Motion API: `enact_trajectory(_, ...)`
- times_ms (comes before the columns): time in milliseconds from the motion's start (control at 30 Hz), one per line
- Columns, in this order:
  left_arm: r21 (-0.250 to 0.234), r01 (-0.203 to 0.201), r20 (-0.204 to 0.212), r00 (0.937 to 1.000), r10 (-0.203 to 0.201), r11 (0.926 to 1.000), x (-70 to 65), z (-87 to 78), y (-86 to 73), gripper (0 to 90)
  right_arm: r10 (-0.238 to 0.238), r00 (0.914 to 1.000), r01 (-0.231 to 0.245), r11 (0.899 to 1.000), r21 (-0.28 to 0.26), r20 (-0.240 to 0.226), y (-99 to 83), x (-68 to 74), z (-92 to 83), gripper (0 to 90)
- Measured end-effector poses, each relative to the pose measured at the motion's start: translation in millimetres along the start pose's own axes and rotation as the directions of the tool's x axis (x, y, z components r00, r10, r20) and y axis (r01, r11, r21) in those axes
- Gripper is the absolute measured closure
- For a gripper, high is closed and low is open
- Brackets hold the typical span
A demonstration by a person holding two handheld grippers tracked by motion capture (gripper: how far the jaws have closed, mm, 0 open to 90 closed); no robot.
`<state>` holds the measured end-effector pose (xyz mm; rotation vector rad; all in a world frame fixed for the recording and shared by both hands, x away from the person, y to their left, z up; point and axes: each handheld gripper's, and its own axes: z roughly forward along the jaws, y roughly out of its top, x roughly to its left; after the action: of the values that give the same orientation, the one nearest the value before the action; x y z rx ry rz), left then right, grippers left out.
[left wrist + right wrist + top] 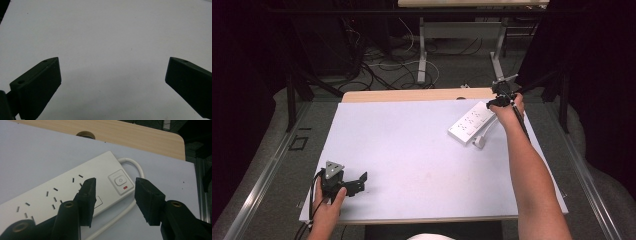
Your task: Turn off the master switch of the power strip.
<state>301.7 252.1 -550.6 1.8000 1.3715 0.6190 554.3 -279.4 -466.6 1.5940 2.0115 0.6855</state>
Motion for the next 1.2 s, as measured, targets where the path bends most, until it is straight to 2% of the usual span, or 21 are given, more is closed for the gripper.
enact_trajectory(133,-0.007,0.010,-0.007,0.9999,-0.011,0.9999,0.4,-0.7,-1.3,0.4,0.008,0.9997,-0.008,1.000,0.005,-0.022,-0.1,-0.3,5.0,58.2)
enact_trajectory(200,-0.001,0.013,-0.008,0.9999,-0.013,0.9999,0.7,-1.7,-1.2,0.4,-0.008,0.9995,0.008,1.000,0.002,-0.031,-0.1,0.0,7.3,61.2)
enact_trajectory(400,-0.001,0.009,-0.014,0.9999,-0.009,1.0000,1.1,-2.9,-1.6,0.4,-0.022,0.9993,0.022,1.000,0.005,-0.030,1.0,1.4,15.2,67.2)
enact_trajectory(567,0.002,0.012,-0.016,0.9998,-0.012,0.9999,1.3,-2.6,-1.8,0.4,0.015,0.9991,-0.013,0.999,0.029,-0.040,-1.1,-3.6,23.0,70.9)
enact_trajectory(667,0.001,0.014,-0.015,0.9998,-0.014,0.9999,1.2,-2.2,-1.9,0.4,0.030,0.9991,-0.029,0.999,0.027,-0.030,-2.6,-6.3,26.8,73.7)
enact_trajectory(833,0.003,0.019,-0.017,0.9997,-0.019,0.9998,1.3,-2.0,-2.0,0.4,0.022,0.9994,-0.022,1.000,0.003,-0.026,-5.4,-9.1,32.1,79.8)
enact_trajectory(900,-0.010,0.019,-0.020,0.9996,-0.019,0.9998,1.5,-1.6,-2.4,0.4,0.023,0.9995,-0.023,1.000,-0.005,-0.023,-6.2,-8.7,34.1,81.9)
enact_trajectory(1067,-0.005,0.026,-0.019,0.9995,-0.026,0.9996,2.2,-1.8,-2.8,0.4,0.027,0.9989,-0.028,0.999,-0.024,-0.038,-7.9,-8.9,37.8,89.2)
enact_trajectory(1200,-0.012,0.030,-0.021,0.9993,-0.030,0.9995,3.0,-1.8,-3.0,0.4,0.031,0.9991,-0.031,0.999,-0.030,-0.028,-8.5,-9.8,41.8,90.0)
